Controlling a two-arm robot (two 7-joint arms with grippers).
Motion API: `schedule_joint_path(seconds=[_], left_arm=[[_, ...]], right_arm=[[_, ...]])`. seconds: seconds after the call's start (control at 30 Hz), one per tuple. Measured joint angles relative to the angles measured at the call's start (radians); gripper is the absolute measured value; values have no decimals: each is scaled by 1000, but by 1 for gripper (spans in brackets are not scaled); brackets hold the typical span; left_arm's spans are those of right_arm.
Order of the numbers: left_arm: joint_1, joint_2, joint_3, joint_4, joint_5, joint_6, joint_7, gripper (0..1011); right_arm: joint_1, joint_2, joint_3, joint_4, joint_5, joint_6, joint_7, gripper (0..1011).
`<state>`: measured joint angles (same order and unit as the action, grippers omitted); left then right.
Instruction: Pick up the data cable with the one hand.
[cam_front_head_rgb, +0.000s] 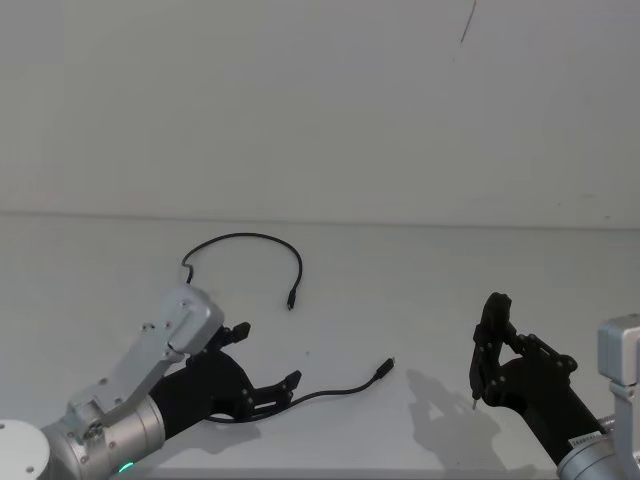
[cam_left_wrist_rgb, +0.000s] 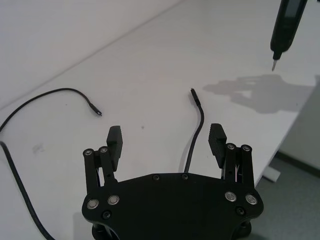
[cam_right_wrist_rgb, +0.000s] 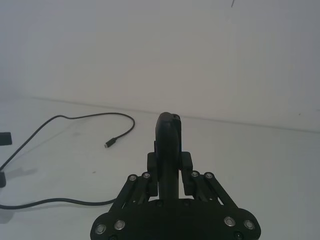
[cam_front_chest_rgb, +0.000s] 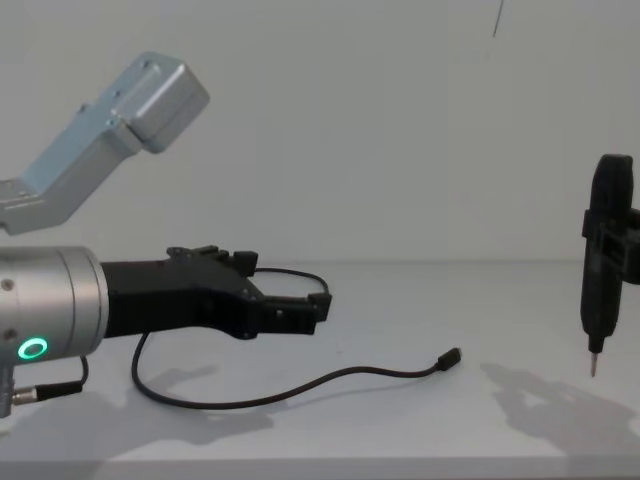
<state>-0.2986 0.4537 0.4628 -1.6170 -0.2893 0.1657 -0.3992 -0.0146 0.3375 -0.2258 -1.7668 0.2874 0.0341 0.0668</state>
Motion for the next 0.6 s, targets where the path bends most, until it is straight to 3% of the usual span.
schedule_joint_path(seconds=[0.6], left_arm=[[-109, -1, 71, 129, 83, -22, -114, 1001]], right_arm=[[0, 0, 0, 0, 0, 0, 0, 269]])
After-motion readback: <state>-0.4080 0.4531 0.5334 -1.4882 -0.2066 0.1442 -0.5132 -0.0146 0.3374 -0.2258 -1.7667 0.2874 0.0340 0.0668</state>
